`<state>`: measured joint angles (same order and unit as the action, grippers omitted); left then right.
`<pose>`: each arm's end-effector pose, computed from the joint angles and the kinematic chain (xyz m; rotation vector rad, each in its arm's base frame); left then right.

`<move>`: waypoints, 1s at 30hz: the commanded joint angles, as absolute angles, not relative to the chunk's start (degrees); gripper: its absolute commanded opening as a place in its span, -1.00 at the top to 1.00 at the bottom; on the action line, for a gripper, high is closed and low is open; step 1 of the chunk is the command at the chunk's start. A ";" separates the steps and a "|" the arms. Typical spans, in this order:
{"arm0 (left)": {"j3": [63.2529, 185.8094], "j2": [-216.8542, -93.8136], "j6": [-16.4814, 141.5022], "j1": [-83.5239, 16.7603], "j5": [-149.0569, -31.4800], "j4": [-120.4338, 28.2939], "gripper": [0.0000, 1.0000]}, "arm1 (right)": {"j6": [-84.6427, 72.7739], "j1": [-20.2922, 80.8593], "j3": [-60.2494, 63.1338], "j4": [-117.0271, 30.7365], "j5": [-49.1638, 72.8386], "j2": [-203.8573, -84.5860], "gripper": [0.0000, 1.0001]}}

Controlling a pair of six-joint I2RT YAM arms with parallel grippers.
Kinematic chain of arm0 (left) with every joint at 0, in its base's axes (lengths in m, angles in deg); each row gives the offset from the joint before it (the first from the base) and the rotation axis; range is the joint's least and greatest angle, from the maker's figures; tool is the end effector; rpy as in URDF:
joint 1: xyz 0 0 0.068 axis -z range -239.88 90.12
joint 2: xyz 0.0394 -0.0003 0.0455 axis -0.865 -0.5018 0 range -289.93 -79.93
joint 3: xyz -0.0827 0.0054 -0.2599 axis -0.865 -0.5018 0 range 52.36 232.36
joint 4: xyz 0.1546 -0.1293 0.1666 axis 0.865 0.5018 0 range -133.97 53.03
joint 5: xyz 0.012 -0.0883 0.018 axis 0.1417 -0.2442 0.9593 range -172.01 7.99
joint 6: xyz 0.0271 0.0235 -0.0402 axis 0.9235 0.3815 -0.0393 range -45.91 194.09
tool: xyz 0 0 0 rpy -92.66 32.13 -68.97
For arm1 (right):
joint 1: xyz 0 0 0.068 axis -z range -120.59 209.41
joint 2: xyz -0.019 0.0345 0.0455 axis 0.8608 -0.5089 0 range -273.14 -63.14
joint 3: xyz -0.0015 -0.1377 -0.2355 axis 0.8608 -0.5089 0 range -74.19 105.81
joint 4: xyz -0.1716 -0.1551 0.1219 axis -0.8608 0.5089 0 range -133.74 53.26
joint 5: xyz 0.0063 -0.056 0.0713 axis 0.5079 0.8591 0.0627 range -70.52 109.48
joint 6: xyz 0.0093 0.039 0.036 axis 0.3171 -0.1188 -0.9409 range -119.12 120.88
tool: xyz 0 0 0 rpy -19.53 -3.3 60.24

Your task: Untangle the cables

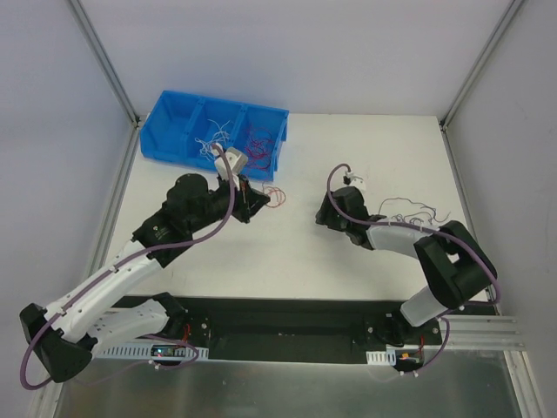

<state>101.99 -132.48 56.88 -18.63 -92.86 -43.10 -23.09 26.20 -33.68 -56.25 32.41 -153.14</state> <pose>0.1580 -0.1474 0.3634 0.5058 1.6440 -0.9251 0.2651 0.1640 0.1649 -0.0535 2.2136 0.3078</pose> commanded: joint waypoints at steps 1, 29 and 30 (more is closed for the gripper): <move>114.39 -137.74 57.75 -21.98 -85.61 -33.35 1.00 | -21.27 25.92 -40.16 -69.20 24.67 -146.48 -0.35; 165.30 -203.14 45.62 -42.04 -89.46 -30.16 1.00 | -21.09 26.45 -42.03 -74.24 22.29 -146.81 -0.54; 165.48 -204.54 45.18 -41.87 -90.43 -30.34 1.00 | -21.09 26.54 -41.68 -73.98 22.12 -147.16 -0.54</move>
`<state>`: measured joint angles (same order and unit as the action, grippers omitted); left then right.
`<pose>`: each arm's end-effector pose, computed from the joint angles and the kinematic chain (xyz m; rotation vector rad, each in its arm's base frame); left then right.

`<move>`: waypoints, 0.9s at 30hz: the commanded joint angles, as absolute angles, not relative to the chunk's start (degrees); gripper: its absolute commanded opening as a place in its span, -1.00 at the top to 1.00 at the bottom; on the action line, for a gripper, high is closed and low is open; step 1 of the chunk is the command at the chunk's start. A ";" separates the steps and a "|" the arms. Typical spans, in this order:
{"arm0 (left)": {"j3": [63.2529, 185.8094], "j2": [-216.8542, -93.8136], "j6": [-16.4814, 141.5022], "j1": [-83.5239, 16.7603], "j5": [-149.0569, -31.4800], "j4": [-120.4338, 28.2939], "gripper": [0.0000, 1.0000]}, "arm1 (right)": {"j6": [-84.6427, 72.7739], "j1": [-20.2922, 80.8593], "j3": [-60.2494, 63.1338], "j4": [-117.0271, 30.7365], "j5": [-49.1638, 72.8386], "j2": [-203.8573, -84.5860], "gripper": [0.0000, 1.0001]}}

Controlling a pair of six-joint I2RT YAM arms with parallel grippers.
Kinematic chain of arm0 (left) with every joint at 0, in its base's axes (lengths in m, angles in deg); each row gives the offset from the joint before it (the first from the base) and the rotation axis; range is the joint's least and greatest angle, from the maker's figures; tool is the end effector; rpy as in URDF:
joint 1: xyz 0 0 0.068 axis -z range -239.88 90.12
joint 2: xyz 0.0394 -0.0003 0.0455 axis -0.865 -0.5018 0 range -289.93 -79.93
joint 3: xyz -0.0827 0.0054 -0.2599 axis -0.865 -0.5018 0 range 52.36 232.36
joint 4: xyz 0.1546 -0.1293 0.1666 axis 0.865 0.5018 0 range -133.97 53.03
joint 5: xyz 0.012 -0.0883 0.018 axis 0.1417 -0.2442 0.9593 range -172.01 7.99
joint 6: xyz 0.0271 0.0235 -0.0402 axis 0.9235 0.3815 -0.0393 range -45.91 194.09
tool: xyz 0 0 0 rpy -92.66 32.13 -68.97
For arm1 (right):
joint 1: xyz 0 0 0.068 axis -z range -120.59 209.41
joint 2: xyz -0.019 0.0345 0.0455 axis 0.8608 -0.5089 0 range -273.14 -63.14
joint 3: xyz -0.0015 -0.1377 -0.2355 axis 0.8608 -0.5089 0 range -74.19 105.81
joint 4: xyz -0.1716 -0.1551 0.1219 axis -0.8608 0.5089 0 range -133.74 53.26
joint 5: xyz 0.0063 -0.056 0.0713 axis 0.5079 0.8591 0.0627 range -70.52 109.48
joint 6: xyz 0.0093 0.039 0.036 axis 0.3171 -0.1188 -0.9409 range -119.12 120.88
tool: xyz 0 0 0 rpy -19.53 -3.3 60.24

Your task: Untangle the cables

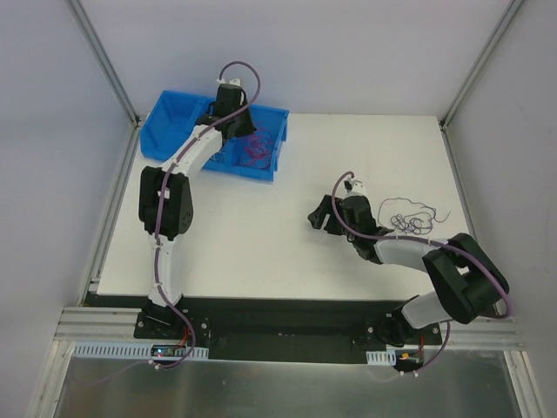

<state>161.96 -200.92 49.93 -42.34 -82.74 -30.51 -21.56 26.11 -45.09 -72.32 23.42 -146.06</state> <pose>0.4837 -0.1533 0.3043 -0.1093 2.0339 -0.4754 0.2351 0.1514 0.1665 -0.1497 2.0480 0.5462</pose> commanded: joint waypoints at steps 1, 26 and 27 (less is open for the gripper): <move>165.48 -205.51 45.35 -41.60 -91.14 -30.87 1.00 | -21.09 26.54 -41.50 -73.80 21.94 -147.34 -0.54; 139.14 -174.09 40.72 -41.16 -93.76 -34.03 -0.81 | -21.44 27.94 -43.08 -69.24 25.19 -141.82 -0.55; 135.37 -169.53 38.95 -40.81 -95.79 -35.17 -0.82 | -21.97 29.42 -43.34 -67.58 25.54 -140.50 -0.55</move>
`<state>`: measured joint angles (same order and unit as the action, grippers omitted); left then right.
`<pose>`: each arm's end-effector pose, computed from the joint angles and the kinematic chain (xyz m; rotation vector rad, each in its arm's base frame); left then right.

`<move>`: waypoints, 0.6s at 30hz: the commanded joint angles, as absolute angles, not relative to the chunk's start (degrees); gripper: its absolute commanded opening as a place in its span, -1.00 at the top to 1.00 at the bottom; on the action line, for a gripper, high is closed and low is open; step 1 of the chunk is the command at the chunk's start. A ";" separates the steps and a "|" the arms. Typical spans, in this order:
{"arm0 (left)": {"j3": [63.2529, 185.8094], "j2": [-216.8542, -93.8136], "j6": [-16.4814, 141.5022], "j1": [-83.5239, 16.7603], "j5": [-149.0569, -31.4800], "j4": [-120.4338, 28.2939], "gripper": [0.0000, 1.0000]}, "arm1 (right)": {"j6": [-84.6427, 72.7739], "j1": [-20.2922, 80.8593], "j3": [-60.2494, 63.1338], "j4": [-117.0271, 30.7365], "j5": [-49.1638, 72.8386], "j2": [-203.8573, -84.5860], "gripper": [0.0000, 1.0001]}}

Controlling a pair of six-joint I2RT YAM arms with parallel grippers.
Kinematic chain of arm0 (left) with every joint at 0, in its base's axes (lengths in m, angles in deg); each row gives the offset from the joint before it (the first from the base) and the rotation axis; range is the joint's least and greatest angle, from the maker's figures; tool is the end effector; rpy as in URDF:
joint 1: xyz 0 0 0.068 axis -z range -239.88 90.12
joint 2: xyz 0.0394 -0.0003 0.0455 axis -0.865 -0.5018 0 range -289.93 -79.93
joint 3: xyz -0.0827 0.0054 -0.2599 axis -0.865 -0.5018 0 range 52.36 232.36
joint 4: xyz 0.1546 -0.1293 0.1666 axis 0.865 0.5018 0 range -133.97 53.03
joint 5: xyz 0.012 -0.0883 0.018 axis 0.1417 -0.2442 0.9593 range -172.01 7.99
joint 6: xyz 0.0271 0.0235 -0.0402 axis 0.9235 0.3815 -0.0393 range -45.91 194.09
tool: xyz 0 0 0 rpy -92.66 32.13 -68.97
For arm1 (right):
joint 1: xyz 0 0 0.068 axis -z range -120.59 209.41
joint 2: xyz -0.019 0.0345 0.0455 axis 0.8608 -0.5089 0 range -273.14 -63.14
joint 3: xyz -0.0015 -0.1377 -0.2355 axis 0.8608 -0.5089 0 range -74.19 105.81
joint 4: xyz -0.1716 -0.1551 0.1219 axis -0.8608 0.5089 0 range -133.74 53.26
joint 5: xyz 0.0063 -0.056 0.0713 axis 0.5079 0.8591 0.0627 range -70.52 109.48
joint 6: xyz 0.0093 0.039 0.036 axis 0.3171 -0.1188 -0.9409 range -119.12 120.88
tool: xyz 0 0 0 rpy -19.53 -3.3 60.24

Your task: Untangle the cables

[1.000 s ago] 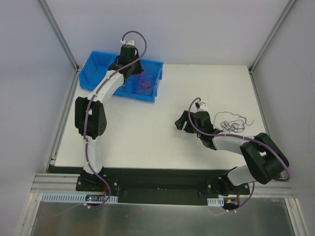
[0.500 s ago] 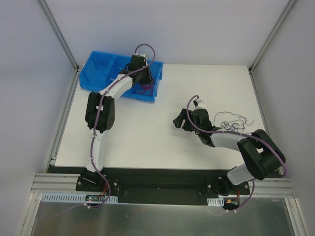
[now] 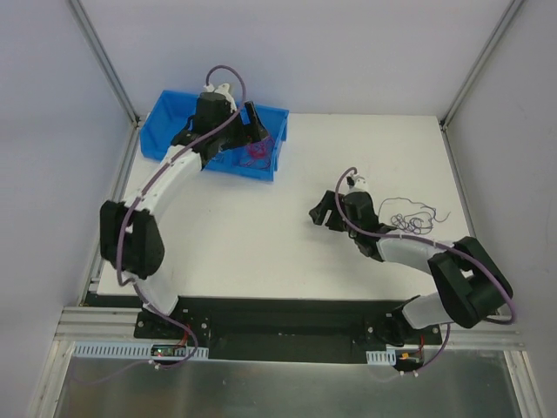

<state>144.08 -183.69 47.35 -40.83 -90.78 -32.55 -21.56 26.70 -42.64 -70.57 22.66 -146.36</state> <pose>0.4095 -0.1471 0.3341 -0.0343 2.0370 -0.6633 0.2428 0.1536 0.1747 -0.1471 2.0428 0.5554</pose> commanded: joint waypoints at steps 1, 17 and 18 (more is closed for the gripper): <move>131.59 -166.36 37.63 -40.46 -97.72 -37.96 -0.83 | -23.02 31.09 -43.43 -64.51 26.06 -138.57 -0.55; 104.84 -142.52 55.71 -37.91 -130.44 -34.83 -0.87 | -10.47 67.23 -37.55 -26.00 25.18 -130.27 -0.59; 104.14 -141.90 56.50 -37.91 -129.39 -34.74 -0.88 | -9.85 67.49 -36.58 -25.20 26.06 -131.86 -0.57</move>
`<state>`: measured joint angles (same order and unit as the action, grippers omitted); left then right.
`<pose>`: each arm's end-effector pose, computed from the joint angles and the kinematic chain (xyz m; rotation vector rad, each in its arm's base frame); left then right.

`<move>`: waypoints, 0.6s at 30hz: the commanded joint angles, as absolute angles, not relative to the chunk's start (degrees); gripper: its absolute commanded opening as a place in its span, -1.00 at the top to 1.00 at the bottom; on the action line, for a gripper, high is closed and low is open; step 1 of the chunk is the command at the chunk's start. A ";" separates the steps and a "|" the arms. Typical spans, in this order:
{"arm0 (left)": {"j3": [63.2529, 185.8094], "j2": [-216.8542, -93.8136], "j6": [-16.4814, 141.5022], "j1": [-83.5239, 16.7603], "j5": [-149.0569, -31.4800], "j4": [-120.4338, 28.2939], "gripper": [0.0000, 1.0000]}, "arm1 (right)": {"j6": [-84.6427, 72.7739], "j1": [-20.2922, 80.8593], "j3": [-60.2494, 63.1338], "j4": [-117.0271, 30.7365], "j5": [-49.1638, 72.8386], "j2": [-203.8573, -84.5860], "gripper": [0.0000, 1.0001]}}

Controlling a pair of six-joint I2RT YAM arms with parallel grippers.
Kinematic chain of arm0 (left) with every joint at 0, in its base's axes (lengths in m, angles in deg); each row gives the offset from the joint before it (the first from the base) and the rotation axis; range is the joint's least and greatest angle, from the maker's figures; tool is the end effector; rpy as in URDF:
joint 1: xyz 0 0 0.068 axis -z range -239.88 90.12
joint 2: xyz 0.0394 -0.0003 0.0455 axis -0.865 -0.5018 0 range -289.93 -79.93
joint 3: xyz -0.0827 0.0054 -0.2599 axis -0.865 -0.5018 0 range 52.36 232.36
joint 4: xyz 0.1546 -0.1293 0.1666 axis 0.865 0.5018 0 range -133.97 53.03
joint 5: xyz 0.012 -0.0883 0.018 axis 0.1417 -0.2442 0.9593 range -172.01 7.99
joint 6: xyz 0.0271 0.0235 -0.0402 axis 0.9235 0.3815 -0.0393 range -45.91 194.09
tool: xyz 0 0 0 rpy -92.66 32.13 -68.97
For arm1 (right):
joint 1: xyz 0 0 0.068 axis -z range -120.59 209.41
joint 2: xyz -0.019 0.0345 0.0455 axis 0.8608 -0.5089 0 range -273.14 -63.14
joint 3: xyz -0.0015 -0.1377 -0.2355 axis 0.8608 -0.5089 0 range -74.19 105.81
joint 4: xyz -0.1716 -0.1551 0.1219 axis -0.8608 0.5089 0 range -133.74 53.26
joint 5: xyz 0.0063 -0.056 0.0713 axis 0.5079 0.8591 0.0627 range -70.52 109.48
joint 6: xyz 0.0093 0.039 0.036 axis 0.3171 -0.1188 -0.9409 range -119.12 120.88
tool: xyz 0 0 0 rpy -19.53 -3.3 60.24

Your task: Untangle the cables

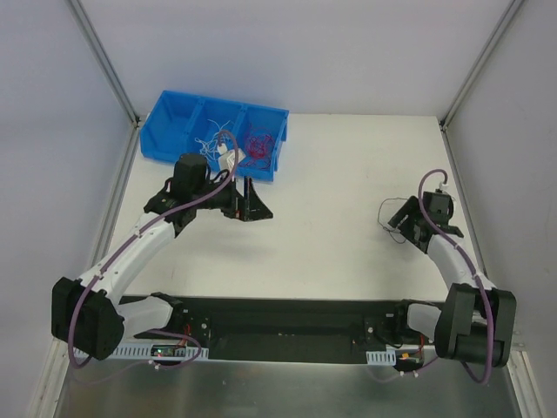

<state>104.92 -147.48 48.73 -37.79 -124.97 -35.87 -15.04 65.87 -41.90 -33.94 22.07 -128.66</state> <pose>0.2350 -0.1215 0.3129 0.4661 2.0283 -1.2612 0.2269 -0.0273 0.1950 0.4728 2.2723 0.0309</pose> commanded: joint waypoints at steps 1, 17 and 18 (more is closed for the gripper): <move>103.52 -141.63 56.77 -37.91 -128.16 -34.65 -0.88 | -9.06 67.50 -35.62 -24.33 26.68 -133.79 -0.56; 102.63 -140.57 57.22 -38.70 -128.15 -33.33 -0.79 | -15.36 49.07 -29.62 -29.22 15.80 -144.10 0.99; 102.72 -140.92 57.13 -38.87 -128.50 -33.33 -0.79 | -16.34 45.56 -30.68 -31.07 14.74 -143.39 0.99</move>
<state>102.25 -141.31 55.57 -37.88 -127.37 -33.14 -11.74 54.35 -27.67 -26.53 21.48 -146.86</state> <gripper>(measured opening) 0.898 0.023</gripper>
